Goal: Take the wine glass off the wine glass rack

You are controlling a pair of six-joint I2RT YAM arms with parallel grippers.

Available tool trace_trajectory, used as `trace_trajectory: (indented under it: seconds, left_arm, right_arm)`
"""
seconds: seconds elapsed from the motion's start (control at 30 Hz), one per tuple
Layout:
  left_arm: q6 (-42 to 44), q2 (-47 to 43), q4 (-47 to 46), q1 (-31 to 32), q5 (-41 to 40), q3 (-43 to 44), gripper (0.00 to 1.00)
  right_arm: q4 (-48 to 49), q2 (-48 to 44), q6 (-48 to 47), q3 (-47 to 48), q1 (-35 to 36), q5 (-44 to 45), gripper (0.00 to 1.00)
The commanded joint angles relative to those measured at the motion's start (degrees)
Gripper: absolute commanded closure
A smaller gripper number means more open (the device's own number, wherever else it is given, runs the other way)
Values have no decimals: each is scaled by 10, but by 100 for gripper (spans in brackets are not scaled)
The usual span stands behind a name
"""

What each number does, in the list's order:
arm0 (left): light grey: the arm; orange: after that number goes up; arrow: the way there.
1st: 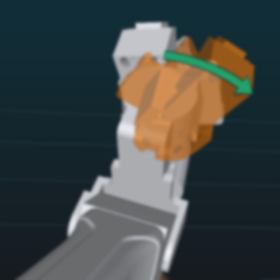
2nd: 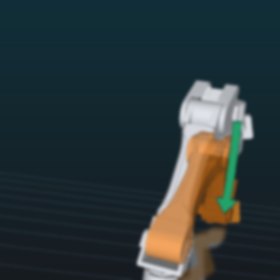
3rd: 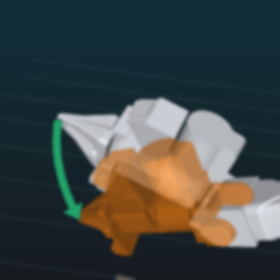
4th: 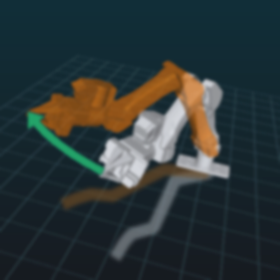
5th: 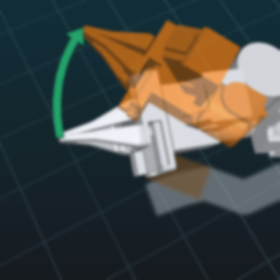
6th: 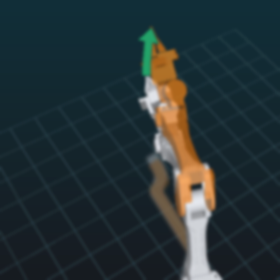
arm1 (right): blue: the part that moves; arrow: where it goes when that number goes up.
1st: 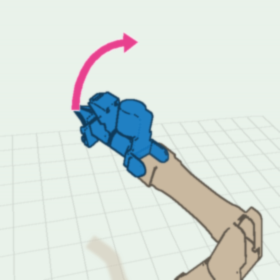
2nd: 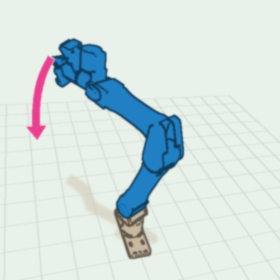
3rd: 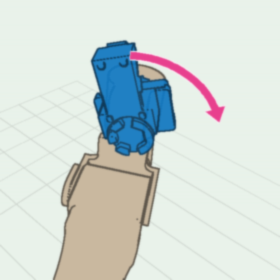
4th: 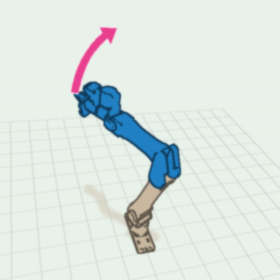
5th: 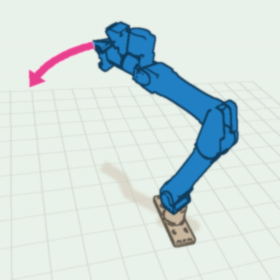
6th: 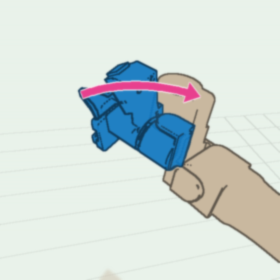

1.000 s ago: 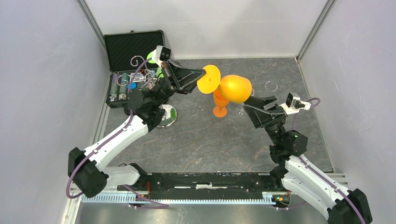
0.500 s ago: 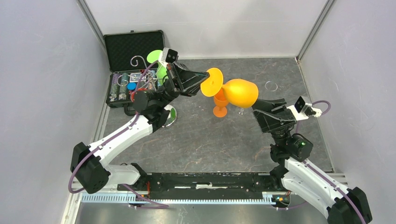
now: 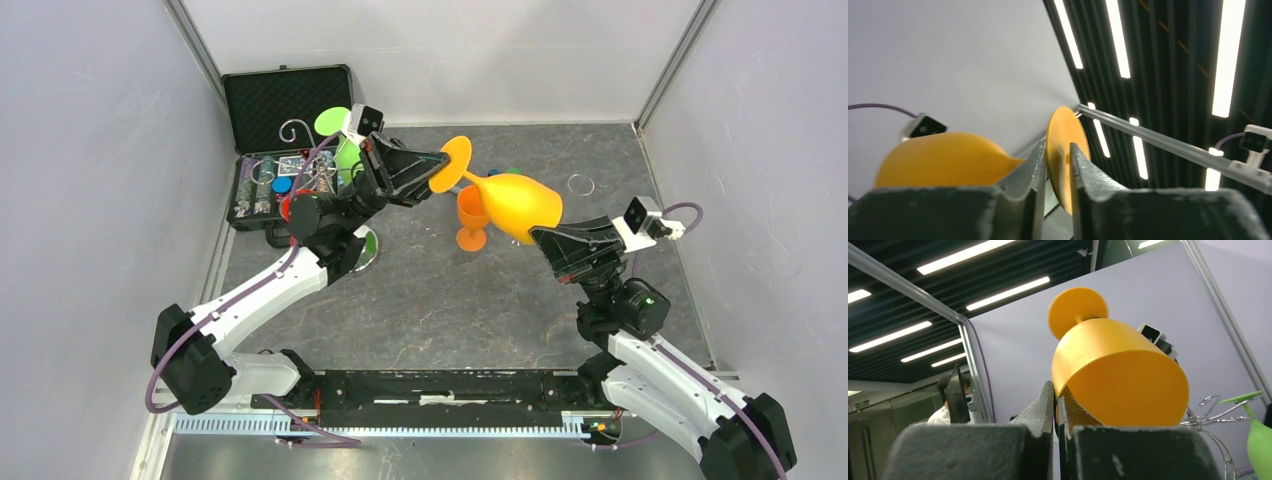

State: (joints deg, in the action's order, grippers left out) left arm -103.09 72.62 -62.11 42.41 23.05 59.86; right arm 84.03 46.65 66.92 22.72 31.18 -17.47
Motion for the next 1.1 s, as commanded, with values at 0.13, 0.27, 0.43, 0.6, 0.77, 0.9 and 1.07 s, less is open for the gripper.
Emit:
trace_trajectory:
  seconds: [0.13, 0.27, 0.43, 0.6, 0.77, 0.9, 1.07]
  left_arm:
    - [108, -47, 54, 28, 11, 28, 35]
    - [163, -72, 92, 29, -3, 14, 1]
    - [260, -116, 184, 28, -18, -6, 0]
    - [415, -172, 382, 28, -42, 5, 0]
    - [593, -197, 600, 28, -98, 61, 0]
    - [673, -196, 709, 28, -101, 105, 0]
    - [723, -204, 775, 28, -131, 121, 0]
  right_arm:
    - [46, -15, -33, 22, -3, 5, 100]
    - [-11, -49, -86, 22, -3, 23, 100]
    - [-222, -125, -229, 53, -3, 93, 100]
    - [-621, -160, -412, 180, -3, 275, 100]
    - [-954, -115, -560, 324, -3, 604, 100]
    - [-1071, -97, -591, 352, -3, 785, 100]
    - [-1194, -65, -536, 376, -3, 821, 100]
